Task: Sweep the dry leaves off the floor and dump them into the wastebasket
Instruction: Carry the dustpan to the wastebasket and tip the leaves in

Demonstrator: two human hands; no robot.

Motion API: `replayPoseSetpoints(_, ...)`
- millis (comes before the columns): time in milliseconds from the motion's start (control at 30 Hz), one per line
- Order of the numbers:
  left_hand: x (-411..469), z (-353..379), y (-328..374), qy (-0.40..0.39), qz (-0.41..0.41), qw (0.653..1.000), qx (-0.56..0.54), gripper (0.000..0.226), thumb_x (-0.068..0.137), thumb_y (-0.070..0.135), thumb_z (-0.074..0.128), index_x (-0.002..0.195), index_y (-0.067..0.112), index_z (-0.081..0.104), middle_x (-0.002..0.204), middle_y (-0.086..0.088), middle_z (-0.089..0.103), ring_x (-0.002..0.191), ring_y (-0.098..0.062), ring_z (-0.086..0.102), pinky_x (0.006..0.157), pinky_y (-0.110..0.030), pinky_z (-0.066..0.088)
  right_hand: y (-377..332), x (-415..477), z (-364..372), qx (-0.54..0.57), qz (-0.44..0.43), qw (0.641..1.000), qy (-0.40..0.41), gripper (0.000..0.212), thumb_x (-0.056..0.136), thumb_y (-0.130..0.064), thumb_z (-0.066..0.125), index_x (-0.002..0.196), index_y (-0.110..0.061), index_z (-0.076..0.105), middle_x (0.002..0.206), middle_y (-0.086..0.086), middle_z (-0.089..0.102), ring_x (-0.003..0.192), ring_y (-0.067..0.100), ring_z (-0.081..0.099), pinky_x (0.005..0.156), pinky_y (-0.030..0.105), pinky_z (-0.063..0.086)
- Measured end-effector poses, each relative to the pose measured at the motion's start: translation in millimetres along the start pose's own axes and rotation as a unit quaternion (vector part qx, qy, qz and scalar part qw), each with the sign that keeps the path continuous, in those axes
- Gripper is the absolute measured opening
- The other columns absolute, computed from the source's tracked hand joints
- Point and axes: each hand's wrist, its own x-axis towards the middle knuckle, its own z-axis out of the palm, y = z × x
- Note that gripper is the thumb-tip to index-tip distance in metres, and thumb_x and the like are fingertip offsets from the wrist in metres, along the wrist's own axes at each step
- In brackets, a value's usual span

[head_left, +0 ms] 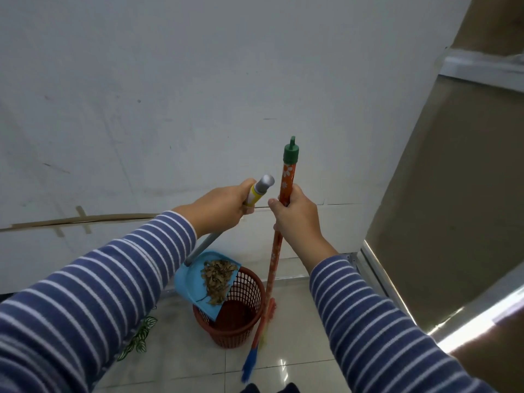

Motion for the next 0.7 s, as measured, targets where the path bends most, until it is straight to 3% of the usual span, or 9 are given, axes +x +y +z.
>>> replayPoseSetpoints(400, -13, 11, 14, -0.018, 0.029, 0.999, 0.009, 0.025, 0.096, 0.023, 0.051, 0.116, 0.031, 0.038, 0.092, -0.002, 0.063, 0.079, -0.019, 0.058, 0.070, -0.032, 0.047, 2, -6, -5, -0.002, -0.002, 1.000, -0.003, 0.016, 0.090, -0.040, 0.058, 0.092, -0.025, 0.054, 0.078, 0.000, 0.060, 0.072, 0.023, 0.063, 0.068, 0.049, 0.059)
replayPoseSetpoints(567, -22, 15, 23, -0.039, 0.060, 0.997, 0.014, 0.027, 0.096, 0.023, 0.051, 0.113, 0.036, 0.036, 0.086, 0.005, 0.058, 0.076, -0.014, 0.055, 0.068, -0.028, 0.044, 5, -10, -10, 0.004, 0.015, 1.000, -0.008, 0.009, 0.092, -0.027, 0.056, 0.092, -0.019, 0.052, 0.079, 0.002, 0.059, 0.072, 0.026, 0.064, 0.070, 0.049, 0.059)
replayPoseSetpoints(633, -27, 15, 27, -0.039, 0.076, 0.996, 0.016, 0.032, 0.096, 0.021, 0.052, 0.122, 0.034, 0.037, 0.080, 0.013, 0.052, 0.072, -0.010, 0.052, 0.065, -0.024, 0.039, 6, -12, -12, 0.003, 0.013, 1.000, -0.008, 0.011, 0.093, -0.027, 0.056, 0.091, -0.018, 0.052, 0.079, 0.002, 0.059, 0.071, 0.025, 0.063, 0.071, 0.046, 0.060)
replayPoseSetpoints(700, -31, 17, 30, -0.042, 0.094, 0.994, 0.024, 0.041, 0.096, 0.020, 0.052, 0.130, 0.034, 0.034, 0.087, 0.015, 0.056, 0.075, -0.009, 0.053, 0.068, -0.023, 0.039, 7, -13, -13, -0.012, 0.005, 1.000, -0.008, 0.013, 0.094, -0.029, 0.056, 0.091, -0.018, 0.051, 0.077, -0.002, 0.057, 0.070, 0.019, 0.059, 0.071, 0.039, 0.058)
